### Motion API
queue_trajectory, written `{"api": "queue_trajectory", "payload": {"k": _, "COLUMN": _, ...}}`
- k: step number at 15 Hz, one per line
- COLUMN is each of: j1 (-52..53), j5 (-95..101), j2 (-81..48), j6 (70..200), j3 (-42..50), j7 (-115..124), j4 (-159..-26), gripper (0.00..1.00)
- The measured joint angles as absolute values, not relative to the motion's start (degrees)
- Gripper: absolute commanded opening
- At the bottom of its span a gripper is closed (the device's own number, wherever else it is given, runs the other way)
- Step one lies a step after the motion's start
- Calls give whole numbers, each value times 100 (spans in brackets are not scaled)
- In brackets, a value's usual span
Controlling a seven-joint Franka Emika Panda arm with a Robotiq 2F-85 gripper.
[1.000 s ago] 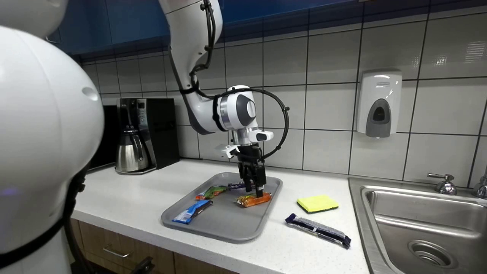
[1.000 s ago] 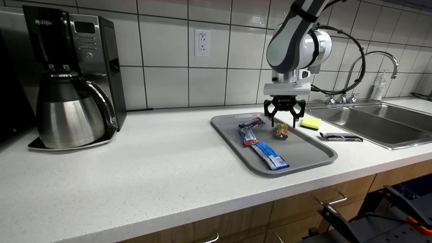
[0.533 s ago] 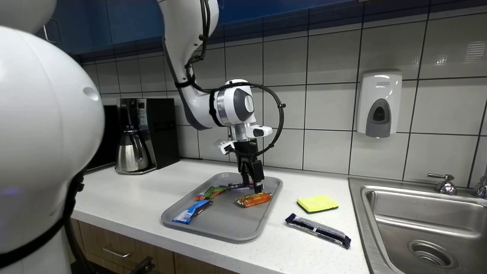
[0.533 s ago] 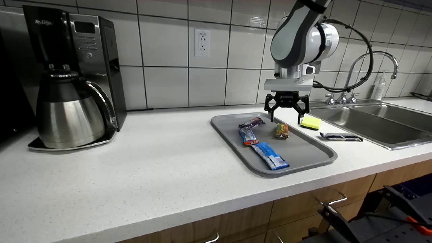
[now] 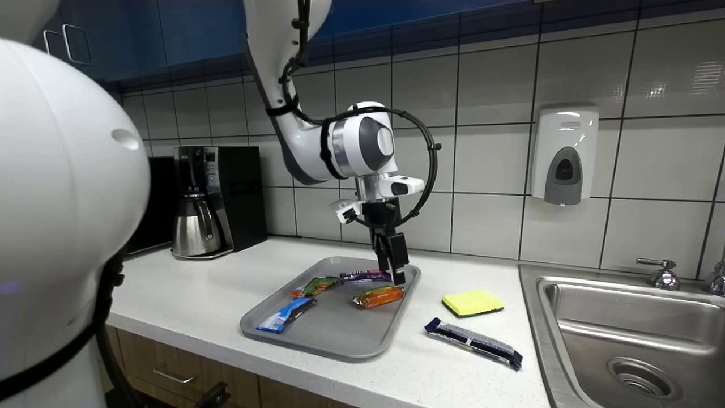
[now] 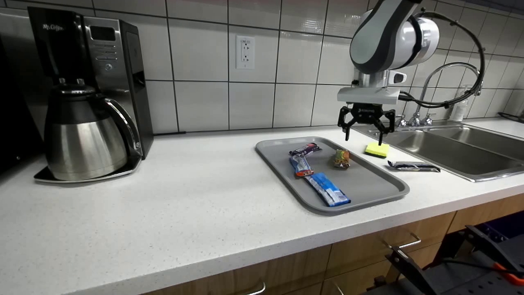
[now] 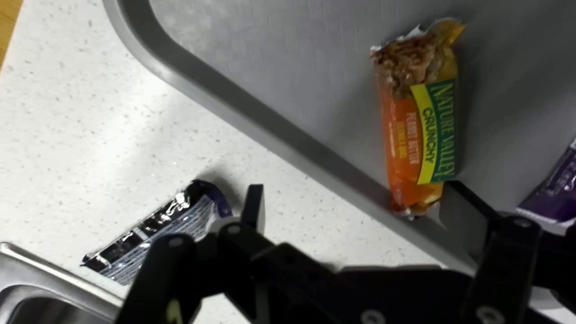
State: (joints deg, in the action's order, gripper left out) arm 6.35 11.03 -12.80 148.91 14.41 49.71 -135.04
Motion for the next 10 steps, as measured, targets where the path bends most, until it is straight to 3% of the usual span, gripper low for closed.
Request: {"api": "queue_trajectory", "payload": {"k": 10, "j1": -135, "j5": 1089, "j2": -882, "j6": 14923, "j3": 1648, "j7": 5342, "j4": -13860, "gripper": 100}}
